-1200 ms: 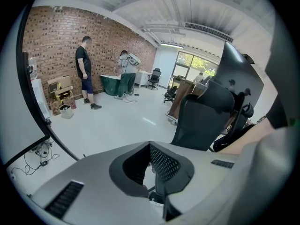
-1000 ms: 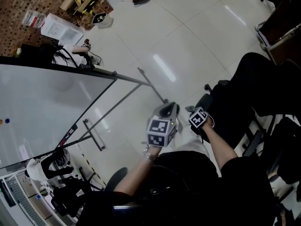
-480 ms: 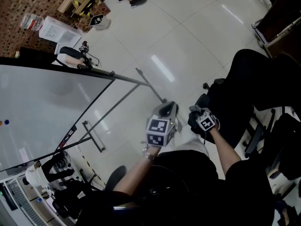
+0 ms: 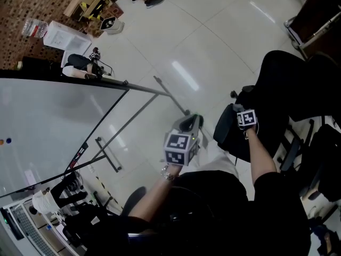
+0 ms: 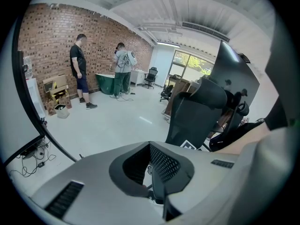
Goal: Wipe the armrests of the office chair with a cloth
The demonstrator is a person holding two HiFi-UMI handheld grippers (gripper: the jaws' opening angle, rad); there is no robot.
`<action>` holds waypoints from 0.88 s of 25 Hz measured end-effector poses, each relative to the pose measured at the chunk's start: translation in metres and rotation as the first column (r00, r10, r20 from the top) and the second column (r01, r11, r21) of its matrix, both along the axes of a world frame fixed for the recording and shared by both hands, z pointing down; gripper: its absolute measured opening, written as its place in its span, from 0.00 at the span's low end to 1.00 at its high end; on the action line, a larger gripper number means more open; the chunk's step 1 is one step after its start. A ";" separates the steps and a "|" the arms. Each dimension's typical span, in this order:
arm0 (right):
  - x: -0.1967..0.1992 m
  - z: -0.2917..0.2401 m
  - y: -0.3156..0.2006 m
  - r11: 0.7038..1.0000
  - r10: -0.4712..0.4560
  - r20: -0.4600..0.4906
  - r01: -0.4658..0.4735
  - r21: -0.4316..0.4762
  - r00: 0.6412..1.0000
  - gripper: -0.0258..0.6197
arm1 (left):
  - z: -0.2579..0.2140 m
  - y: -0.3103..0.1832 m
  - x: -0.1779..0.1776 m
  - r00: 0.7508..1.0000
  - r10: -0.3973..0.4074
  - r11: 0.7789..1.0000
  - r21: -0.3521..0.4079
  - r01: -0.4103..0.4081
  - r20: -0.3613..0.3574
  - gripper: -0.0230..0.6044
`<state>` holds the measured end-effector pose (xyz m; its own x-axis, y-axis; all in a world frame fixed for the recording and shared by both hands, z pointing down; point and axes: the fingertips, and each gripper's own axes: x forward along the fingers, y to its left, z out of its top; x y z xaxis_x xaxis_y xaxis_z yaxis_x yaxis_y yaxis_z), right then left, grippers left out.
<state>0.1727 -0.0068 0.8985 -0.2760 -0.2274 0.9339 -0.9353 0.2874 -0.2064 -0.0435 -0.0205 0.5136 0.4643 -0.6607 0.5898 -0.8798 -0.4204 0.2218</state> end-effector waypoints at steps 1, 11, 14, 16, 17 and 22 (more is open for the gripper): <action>0.005 0.004 0.011 0.998 0.052 -0.028 -0.053 -0.043 0.998 0.09 | -0.001 -0.001 0.000 1.000 0.001 1.000 0.001 -0.001 0.001 0.04; -0.052 0.022 0.121 0.970 0.218 0.124 -0.201 -0.135 0.968 0.09 | -0.006 -0.003 -0.006 1.000 0.008 1.000 0.010 -0.008 0.003 0.04; -0.071 0.020 0.155 0.974 0.165 0.144 -0.139 -0.177 0.976 0.09 | -0.007 -0.005 -0.003 1.000 0.016 1.000 0.012 -0.016 -0.002 0.04; -0.079 0.018 0.171 0.975 0.093 0.150 -0.060 -0.212 0.984 0.09 | -0.008 -0.006 0.000 1.000 0.024 1.000 0.014 -0.024 -0.005 0.04; -0.081 0.017 0.179 0.971 0.057 0.157 -0.018 -0.238 0.986 0.09 | -0.009 -0.006 0.002 1.000 0.028 0.999 0.016 -0.028 -0.007 0.04; -0.031 0.001 0.132 0.984 0.099 0.096 -0.083 -0.157 0.990 0.09 | -0.011 -0.006 0.007 0.999 0.042 0.999 0.028 -0.042 -0.011 0.04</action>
<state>0.1413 0.1256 0.8992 -0.3575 -0.1128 0.9271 -0.9274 0.1601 -0.3381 -0.0369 -0.0267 0.5024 0.4987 -0.6566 0.5658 -0.8587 -0.4633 0.2192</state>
